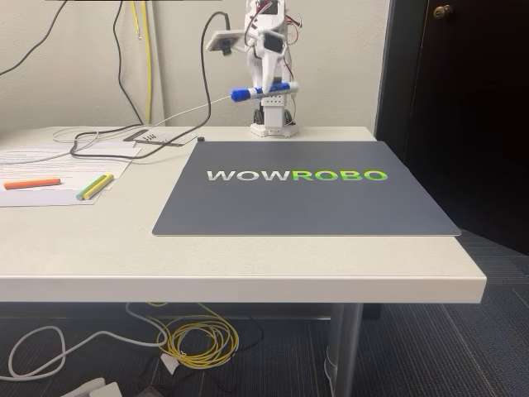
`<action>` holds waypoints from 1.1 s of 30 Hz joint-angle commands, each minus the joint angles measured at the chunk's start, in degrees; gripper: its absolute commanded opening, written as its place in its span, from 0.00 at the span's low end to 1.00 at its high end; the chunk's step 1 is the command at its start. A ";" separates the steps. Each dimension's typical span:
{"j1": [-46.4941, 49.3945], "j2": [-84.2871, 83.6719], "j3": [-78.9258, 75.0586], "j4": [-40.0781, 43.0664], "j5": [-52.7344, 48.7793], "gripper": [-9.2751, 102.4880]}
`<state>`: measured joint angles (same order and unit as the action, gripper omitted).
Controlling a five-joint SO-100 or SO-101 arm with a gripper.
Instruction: Pick up the blue marker.
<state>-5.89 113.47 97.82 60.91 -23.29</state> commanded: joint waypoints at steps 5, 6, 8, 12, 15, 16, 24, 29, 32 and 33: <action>-0.97 5.19 -2.46 0.97 14.94 0.08; -0.88 5.62 -2.37 1.23 16.35 0.08; -0.62 6.94 -1.58 1.32 18.81 0.08; -0.62 9.23 0.35 1.41 22.41 0.08; -0.44 11.34 3.08 0.53 23.73 0.08; -0.26 12.22 4.22 0.00 24.08 0.08; 0.35 15.12 7.56 -0.97 25.58 0.08; 0.44 15.91 7.73 -0.97 26.46 0.08; 0.35 16.00 7.73 -0.97 27.07 0.08; 0.35 16.00 7.73 -0.97 27.07 0.08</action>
<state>-5.71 127.71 105.73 60.73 3.43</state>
